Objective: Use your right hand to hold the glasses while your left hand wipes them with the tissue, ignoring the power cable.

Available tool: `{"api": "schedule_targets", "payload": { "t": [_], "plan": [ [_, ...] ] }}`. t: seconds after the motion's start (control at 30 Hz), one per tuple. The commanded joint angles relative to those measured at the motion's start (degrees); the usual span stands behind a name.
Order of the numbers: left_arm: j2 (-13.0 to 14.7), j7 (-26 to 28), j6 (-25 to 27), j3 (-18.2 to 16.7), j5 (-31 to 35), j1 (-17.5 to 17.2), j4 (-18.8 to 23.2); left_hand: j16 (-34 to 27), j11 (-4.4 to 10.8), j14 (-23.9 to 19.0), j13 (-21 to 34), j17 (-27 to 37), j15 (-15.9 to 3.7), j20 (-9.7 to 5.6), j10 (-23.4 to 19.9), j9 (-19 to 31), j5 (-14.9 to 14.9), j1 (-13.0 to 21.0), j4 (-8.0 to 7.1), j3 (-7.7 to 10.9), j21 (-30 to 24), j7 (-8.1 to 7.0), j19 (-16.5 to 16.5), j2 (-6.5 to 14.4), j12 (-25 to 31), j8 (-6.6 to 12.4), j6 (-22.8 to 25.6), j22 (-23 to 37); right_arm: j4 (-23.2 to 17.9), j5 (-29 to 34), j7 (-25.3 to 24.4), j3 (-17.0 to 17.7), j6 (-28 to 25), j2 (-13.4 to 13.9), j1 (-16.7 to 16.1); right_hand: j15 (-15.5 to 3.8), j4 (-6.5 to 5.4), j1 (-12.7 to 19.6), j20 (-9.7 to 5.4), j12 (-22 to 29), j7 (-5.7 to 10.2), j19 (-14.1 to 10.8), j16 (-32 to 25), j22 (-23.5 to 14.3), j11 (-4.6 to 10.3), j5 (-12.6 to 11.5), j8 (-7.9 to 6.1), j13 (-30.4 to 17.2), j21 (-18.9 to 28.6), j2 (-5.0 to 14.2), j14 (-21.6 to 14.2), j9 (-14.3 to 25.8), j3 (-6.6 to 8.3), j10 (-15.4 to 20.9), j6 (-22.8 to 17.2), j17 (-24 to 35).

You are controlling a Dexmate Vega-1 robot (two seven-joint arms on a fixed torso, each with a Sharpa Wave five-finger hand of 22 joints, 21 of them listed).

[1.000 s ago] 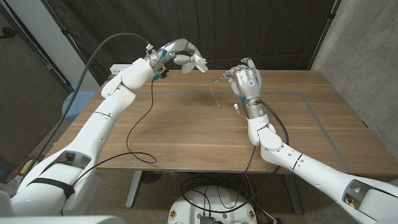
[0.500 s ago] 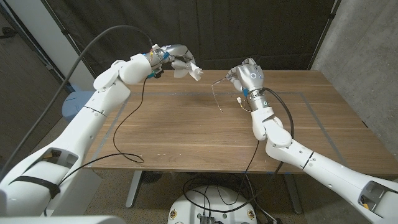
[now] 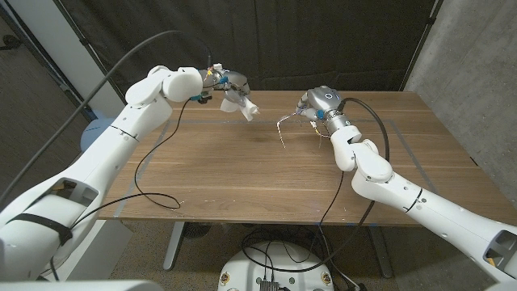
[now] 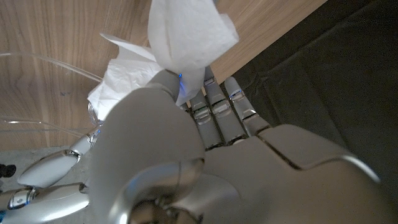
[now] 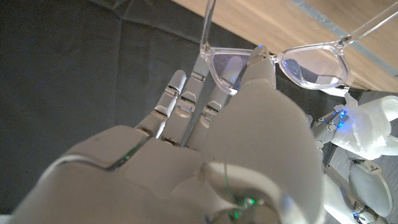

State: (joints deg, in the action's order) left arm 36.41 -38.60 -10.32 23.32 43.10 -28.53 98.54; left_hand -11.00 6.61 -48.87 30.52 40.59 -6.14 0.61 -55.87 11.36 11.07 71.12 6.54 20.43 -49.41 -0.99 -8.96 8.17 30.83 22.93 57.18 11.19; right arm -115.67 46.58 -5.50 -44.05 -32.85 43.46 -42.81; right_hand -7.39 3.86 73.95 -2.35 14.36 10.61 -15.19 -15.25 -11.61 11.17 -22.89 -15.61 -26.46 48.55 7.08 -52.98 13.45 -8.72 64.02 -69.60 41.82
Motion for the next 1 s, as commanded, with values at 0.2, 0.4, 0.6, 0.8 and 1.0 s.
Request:
{"api": "schedule_targets", "payload": {
  "t": [0.2, 0.4, 0.6, 0.8, 1.0],
  "plan": [
    [-1.3, -9.5, -0.3, 5.1, 6.1, 2.9, -2.9, -0.2, 4.15, 0.5, -0.6, -0.2, -7.43, 0.01, -4.4, 0.2, 0.3, -0.3, -0.01, 0.46, -0.2, 0.10, 0.3, -0.1, -0.4, -0.49, -0.2, 0.0, -1.9, -4.2, 16.0, -1.1, -1.1, 2.3, 3.2, -6.35, 0.04, 0.0, -6.46, 0.0, -2.22, 0.3, 0.1, -0.1, -0.20, -0.2, 0.17, -0.4, 0.9, 1.29, 0.1, 0.3, -0.45, -0.3, -1.5, 0.3],
    [-2.1, -11.8, -0.3, 6.3, 8.3, 3.6, -4.2, -0.4, 4.19, 0.3, -0.9, -0.4, -7.51, -0.14, -4.5, 0.2, 0.3, -0.2, 0.08, 0.48, -0.2, 0.12, 0.5, -0.3, -0.5, -0.79, 0.1, 0.0, -0.6, -4.5, 17.5, -2.0, -0.9, 1.9, 4.0, -6.35, -0.01, 0.1, -6.43, 0.0, -2.29, 0.3, 0.2, -0.1, -0.19, -0.2, 0.31, -0.4, 1.1, 1.34, 0.3, 0.3, -0.57, -0.4, -1.4, 0.4],
    [-2.5, -11.0, 0.0, 7.6, 13.3, 3.1, -4.4, -0.5, 4.09, 0.3, -0.9, -0.4, -7.49, -0.37, -4.5, 0.2, 0.4, -0.2, 0.17, 0.51, -0.1, 0.08, 0.9, -0.3, -0.6, -1.03, 0.2, 0.0, 0.2, -4.6, 18.3, -2.8, -0.7, 1.7, 4.3, -6.33, -0.18, 0.0, -6.29, -0.2, -1.92, 0.1, 0.2, -0.1, -0.25, -0.2, 0.56, 0.0, 1.4, 1.54, 0.1, -0.1, -0.64, -0.2, -1.5, 0.4],
    [-2.8, -9.3, -0.2, 7.8, 16.4, 2.1, -4.5, -0.6, 4.16, 0.1, -1.6, -0.6, -7.49, -0.67, -4.9, 0.2, 0.3, -0.2, 0.15, 0.52, 0.0, -0.11, 1.0, -0.4, -0.9, -1.24, 0.5, -0.1, 1.1, -4.7, 18.7, -3.4, -0.5, 1.5, 4.5, -6.34, -0.19, 0.1, -6.13, -0.3, -2.24, -0.1, 0.2, -0.1, -0.21, -0.3, 0.65, 0.0, 1.6, 1.48, 0.0, -0.3, -0.72, 0.0, -1.5, 0.4],
    [-3.3, -7.6, -0.8, 8.1, 18.8, 1.2, -4.8, -0.6, 4.43, 0.2, -2.6, -0.9, -7.33, -0.85, -5.0, 0.1, 0.3, -0.5, 0.05, 0.47, 0.0, -0.53, 1.0, -0.6, -1.6, -1.67, 0.4, -0.1, 2.7, -5.2, 17.6, -3.9, 0.5, 1.1, 4.1, -6.32, -0.08, 0.4, -6.12, -0.4, -2.41, 0.0, 0.3, 0.0, -0.18, -0.4, 0.70, 0.1, 1.8, 1.33, 0.1, -0.2, -0.80, -0.2, -1.3, 0.4]
  ]
}}
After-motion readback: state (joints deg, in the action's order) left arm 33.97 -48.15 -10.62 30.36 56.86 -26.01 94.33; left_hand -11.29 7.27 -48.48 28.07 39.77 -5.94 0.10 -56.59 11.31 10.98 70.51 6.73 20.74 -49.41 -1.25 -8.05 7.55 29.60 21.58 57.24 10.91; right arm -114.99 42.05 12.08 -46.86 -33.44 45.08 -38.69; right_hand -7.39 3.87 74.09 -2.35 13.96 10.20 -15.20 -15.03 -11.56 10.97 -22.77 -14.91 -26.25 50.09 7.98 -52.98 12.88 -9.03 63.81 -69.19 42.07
